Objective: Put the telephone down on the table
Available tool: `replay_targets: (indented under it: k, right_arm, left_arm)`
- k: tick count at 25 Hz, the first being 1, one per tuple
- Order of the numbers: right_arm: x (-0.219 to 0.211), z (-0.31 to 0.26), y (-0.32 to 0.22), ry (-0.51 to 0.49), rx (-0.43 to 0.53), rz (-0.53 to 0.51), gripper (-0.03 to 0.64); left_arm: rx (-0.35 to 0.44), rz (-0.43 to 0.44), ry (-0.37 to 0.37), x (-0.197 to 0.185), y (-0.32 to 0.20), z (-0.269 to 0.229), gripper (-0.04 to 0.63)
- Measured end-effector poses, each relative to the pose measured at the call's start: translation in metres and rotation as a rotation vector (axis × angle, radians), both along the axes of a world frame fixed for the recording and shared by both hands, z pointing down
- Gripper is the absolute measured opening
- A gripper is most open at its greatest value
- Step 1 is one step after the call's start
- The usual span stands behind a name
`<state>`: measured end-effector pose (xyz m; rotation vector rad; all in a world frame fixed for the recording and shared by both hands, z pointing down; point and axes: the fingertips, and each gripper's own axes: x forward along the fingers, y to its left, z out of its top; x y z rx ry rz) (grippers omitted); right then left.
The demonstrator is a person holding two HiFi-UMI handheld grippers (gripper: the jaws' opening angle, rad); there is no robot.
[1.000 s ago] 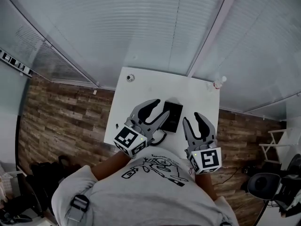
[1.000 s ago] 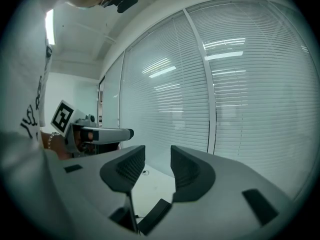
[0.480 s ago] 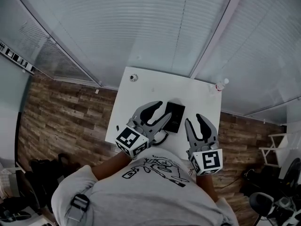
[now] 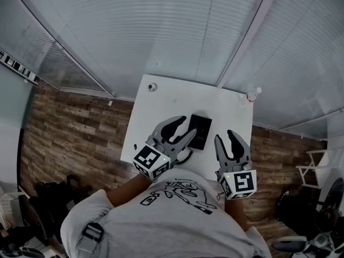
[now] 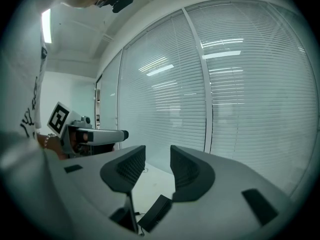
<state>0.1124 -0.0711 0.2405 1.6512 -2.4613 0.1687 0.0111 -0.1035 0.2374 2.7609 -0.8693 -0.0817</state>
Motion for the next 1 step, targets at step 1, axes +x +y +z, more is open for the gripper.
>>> replay_targets:
  k: [1]
  right_arm:
    - [0.0013, 0.0009, -0.0008, -0.006, -0.003, 0.006, 0.149]
  left_arm:
    - [-0.002, -0.003, 0.003, -0.0006, -0.0012, 0.0007, 0.179]
